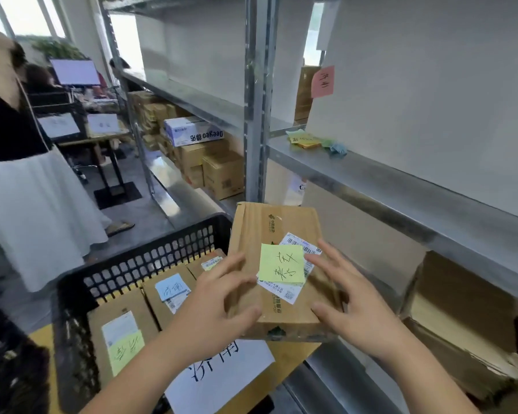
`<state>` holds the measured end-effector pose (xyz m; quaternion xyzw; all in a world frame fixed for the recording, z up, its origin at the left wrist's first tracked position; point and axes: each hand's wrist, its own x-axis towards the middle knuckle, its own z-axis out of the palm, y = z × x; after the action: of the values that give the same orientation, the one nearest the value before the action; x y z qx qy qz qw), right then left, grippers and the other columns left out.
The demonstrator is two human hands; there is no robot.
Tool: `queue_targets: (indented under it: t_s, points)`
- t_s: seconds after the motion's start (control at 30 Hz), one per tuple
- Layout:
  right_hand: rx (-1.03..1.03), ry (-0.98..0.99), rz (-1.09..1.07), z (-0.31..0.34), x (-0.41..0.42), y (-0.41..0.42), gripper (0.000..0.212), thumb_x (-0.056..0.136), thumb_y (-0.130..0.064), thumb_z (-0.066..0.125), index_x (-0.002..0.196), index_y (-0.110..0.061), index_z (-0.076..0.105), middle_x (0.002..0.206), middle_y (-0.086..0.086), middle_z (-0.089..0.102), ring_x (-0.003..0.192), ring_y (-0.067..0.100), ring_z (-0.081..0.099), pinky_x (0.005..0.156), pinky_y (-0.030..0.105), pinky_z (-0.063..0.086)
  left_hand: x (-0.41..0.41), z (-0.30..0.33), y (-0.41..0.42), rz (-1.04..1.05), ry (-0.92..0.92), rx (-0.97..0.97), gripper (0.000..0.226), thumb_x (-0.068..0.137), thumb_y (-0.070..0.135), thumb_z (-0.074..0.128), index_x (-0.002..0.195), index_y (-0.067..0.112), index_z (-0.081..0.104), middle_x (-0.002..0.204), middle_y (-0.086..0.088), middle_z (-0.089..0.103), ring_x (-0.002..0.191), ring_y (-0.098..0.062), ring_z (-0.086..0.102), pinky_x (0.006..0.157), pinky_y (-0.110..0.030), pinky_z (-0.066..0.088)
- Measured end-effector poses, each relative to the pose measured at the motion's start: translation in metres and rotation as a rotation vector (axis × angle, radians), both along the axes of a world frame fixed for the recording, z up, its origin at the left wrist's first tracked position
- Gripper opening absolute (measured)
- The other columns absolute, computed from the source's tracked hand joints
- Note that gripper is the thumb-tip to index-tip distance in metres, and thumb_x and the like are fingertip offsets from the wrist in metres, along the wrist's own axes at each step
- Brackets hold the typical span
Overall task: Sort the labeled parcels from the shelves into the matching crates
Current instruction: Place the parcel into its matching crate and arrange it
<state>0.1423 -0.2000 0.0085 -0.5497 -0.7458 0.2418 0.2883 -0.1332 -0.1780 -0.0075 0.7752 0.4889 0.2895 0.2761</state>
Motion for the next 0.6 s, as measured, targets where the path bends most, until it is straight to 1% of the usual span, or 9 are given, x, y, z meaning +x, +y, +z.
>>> queue_targets:
  t_s: [0.03,0.1,0.17,0.23,0.33,0.4,0.47,0.5,0.6]
  points:
    - [0.014,-0.027,0.042,-0.001,-0.001,0.007,0.072,0.083,-0.036,0.065,0.147,-0.056,0.040,0.158,-0.044,0.013,0.150,-0.007,0.012,0.119,0.031,0.021,-0.001,-0.002,-0.002,0.034,0.026,0.004,0.056,0.076,0.065,0.059,0.129,0.046,0.058,0.154,0.037,0.021,0.143,0.003,0.022,0.117,-0.030,0.027]
    - [0.015,-0.077,0.114,-0.004,-0.005,0.022,0.069,0.081,-0.043,0.055,0.148,-0.052,0.042,0.157,-0.043,0.019,0.150,-0.004,0.010,0.121,0.031,0.019,-0.005,-0.005,-0.006,0.094,0.067,0.002,0.058,0.075,0.069,0.054,0.130,0.048,0.055,0.152,0.036,0.025,0.142,0.001,0.023,0.118,-0.032,0.026]
    - [0.009,-0.133,0.179,-0.007,-0.014,0.035,0.066,0.079,-0.050,0.045,0.145,-0.049,0.048,0.154,-0.043,0.022,0.148,-0.004,0.008,0.121,0.031,0.019,-0.010,-0.005,-0.014,0.152,0.065,-0.013,0.059,0.076,0.069,0.053,0.131,0.048,0.054,0.150,0.037,0.026,0.142,0.001,0.022,0.119,-0.032,0.025]
    - [0.021,-0.168,0.244,-0.010,-0.028,0.048,0.062,0.078,-0.053,0.042,0.139,-0.049,0.055,0.150,-0.044,0.025,0.146,-0.003,0.011,0.120,0.032,0.022,-0.019,-0.004,-0.024,0.215,0.061,-0.036,0.057,0.080,0.065,0.056,0.134,0.047,0.053,0.149,0.036,0.025,0.143,0.000,0.018,0.120,-0.033,0.023]
    - [0.061,-0.156,0.371,-0.015,-0.059,0.064,0.055,0.074,-0.052,0.045,0.126,-0.054,0.060,0.145,-0.044,0.034,0.143,0.004,0.026,0.115,0.035,0.027,-0.043,0.000,-0.045,0.331,0.074,-0.074,0.054,0.089,0.054,0.062,0.140,0.042,0.050,0.154,0.030,0.026,0.145,-0.003,0.016,0.121,-0.033,0.021]
    - [0.102,-0.149,0.457,-0.020,-0.090,0.072,0.051,0.072,-0.049,0.049,0.122,-0.055,0.061,0.143,-0.040,0.043,0.139,0.010,0.036,0.112,0.040,0.031,-0.065,0.002,-0.062,0.419,0.075,-0.092,0.054,0.090,0.051,0.063,0.141,0.040,0.050,0.156,0.026,0.027,0.146,-0.008,0.017,0.120,-0.033,0.021]
    - [0.132,-0.116,0.536,-0.025,-0.124,0.077,0.051,0.073,-0.048,0.052,0.122,-0.051,0.064,0.143,-0.033,0.049,0.137,0.013,0.040,0.112,0.049,0.035,-0.088,0.001,-0.079,0.516,0.065,-0.113,0.053,0.090,0.049,0.064,0.141,0.038,0.051,0.156,0.025,0.027,0.145,-0.009,0.018,0.118,-0.032,0.021]
    - [0.138,-0.094,0.572,-0.027,-0.142,0.078,0.052,0.073,-0.047,0.052,0.122,-0.048,0.066,0.142,-0.031,0.050,0.137,0.014,0.040,0.112,0.051,0.036,-0.100,0.001,-0.088,0.561,0.064,-0.116,0.053,0.091,0.048,0.064,0.141,0.037,0.051,0.156,0.025,0.028,0.145,-0.009,0.018,0.118,-0.031,0.022]
    - [0.155,-0.065,0.684,-0.027,-0.192,0.072,0.051,0.073,-0.049,0.052,0.121,-0.044,0.068,0.141,-0.029,0.051,0.135,0.016,0.041,0.111,0.044,0.032,-0.131,-0.001,-0.114,0.677,0.084,-0.091,0.052,0.090,0.045,0.064,0.140,0.033,0.053,0.157,0.021,0.029,0.146,-0.010,0.020,0.120,-0.033,0.023]
